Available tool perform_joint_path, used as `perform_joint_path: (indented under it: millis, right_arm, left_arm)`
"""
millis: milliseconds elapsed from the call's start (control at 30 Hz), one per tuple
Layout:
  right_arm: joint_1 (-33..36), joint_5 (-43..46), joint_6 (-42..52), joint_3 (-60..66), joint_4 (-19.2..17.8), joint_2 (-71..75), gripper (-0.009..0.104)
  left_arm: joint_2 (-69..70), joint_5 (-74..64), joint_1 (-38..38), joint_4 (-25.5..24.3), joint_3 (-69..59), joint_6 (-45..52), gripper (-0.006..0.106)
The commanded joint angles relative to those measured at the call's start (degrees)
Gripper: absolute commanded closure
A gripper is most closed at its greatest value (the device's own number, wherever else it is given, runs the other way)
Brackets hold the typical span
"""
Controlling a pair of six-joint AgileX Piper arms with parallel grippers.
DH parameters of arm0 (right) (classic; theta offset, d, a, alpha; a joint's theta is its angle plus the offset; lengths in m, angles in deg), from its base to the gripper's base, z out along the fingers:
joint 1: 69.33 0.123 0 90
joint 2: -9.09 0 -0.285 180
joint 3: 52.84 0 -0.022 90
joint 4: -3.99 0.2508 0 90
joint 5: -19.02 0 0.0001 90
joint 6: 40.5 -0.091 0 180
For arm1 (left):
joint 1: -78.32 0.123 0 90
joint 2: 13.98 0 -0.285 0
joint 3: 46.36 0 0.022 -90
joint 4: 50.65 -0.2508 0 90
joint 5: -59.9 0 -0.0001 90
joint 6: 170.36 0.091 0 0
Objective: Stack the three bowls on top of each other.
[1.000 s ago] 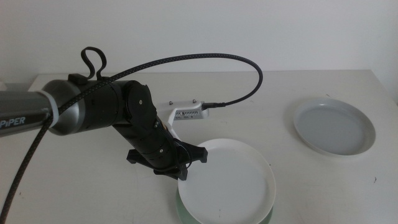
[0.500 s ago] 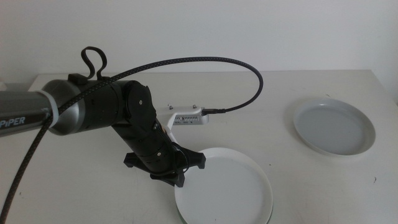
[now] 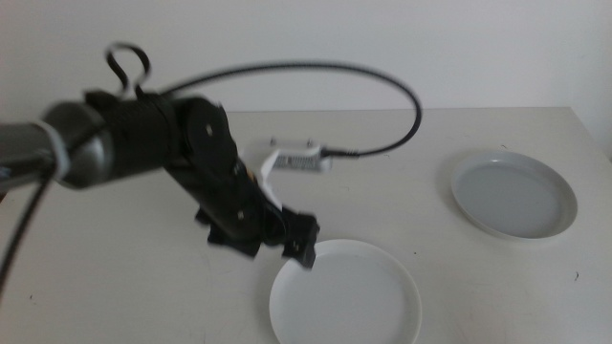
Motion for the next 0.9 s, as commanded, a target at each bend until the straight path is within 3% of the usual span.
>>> perform_joint_path:
  millis: [0, 300, 600, 867]
  right_arm:
    - [-0.02, 4.4, 0.34, -0.32, -0.86, 1.54, 0.001]
    - [-0.02, 4.4, 0.34, -0.32, -0.86, 1.54, 0.001]
    - [-0.02, 4.4, 0.34, -0.32, -0.86, 1.54, 0.001]
    - [-0.02, 4.4, 0.34, -0.32, -0.86, 1.54, 0.001]
  left_arm:
    - [5.9, -1.6, 0.0, 1.06, 4.54, 4.78, -0.004]
    - [20.64, -14.32, 2.98, 0.76, 12.06, 17.06, -0.004]
    - [36.73, -15.93, 3.26, -2.29, 12.06, 17.45, -0.004]
    - [40.63, -15.93, 3.26, -3.58, 12.06, 17.45, -0.004]
